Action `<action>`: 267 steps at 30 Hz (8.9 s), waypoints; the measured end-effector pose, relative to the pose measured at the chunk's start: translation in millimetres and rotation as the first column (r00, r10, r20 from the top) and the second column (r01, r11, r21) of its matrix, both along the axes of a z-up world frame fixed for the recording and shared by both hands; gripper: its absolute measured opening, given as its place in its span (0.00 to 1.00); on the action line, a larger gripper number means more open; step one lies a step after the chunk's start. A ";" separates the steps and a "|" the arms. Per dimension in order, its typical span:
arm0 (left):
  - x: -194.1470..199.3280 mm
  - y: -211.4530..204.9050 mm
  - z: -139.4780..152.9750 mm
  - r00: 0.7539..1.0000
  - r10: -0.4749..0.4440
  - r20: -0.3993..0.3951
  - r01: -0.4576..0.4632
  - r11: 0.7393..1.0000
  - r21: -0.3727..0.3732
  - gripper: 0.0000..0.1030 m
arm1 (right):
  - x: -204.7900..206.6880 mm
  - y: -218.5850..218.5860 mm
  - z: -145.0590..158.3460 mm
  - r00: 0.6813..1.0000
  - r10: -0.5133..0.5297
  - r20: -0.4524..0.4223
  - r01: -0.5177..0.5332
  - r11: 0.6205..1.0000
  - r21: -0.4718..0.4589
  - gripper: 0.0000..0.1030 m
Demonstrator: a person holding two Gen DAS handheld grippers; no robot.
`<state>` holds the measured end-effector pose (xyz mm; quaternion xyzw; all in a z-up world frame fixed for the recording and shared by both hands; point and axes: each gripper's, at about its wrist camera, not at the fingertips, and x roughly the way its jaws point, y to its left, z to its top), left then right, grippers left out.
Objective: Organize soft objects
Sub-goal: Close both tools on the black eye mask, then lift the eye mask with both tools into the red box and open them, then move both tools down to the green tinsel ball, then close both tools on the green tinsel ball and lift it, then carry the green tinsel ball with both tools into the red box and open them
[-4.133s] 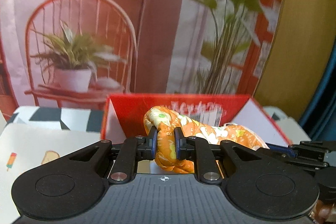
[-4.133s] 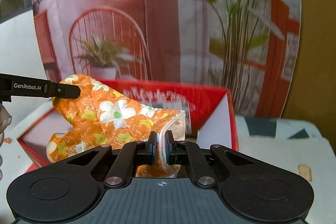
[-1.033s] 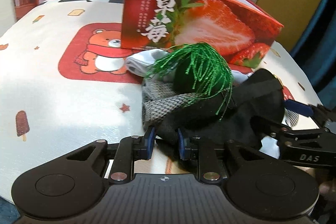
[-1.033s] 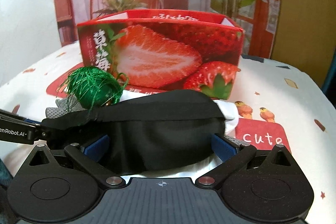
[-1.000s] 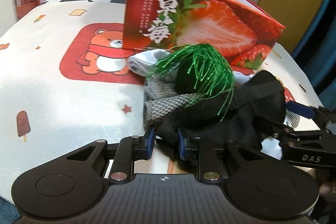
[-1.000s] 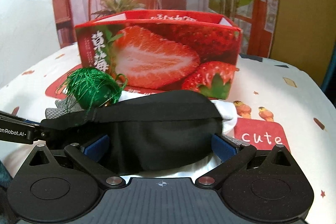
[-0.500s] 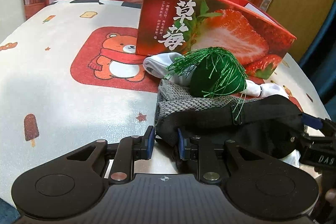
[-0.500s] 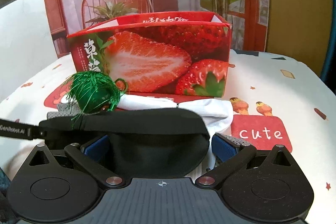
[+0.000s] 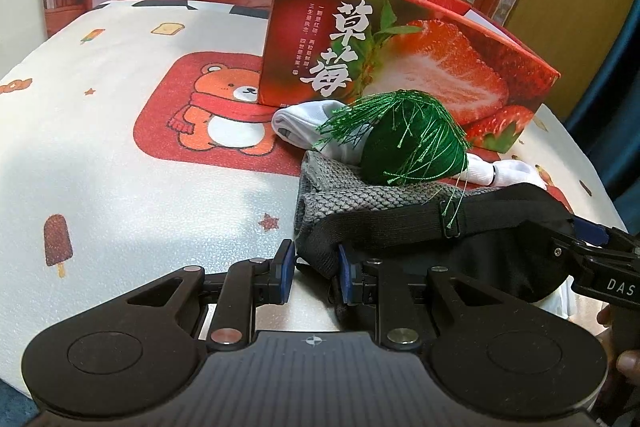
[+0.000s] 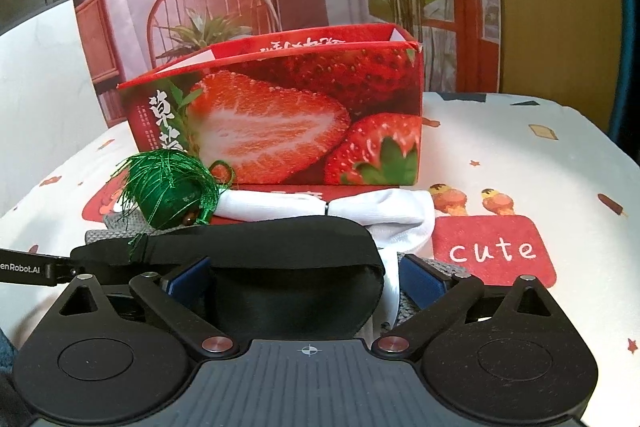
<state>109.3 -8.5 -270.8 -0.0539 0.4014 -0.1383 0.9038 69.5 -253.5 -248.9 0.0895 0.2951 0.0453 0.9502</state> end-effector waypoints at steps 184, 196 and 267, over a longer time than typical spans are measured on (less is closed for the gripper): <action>78.1 -20.1 24.8 0.964 -0.263 0.035 0.265 0.944 -0.198 0.47 | 72.8 72.8 10.1 0.954 0.298 0.015 -0.298 0.954 -0.034 0.40; 67.3 -22.4 58.1 0.957 -0.264 0.119 0.283 0.942 -0.183 0.46 | 65.8 63.2 33.9 0.954 0.290 0.080 -0.289 0.957 -0.023 0.37; 196.2 -26.1 145.3 0.966 -0.087 0.243 0.114 0.988 -0.100 0.47 | 252.5 36.9 118.7 0.969 0.242 0.053 -0.230 0.958 -0.173 0.38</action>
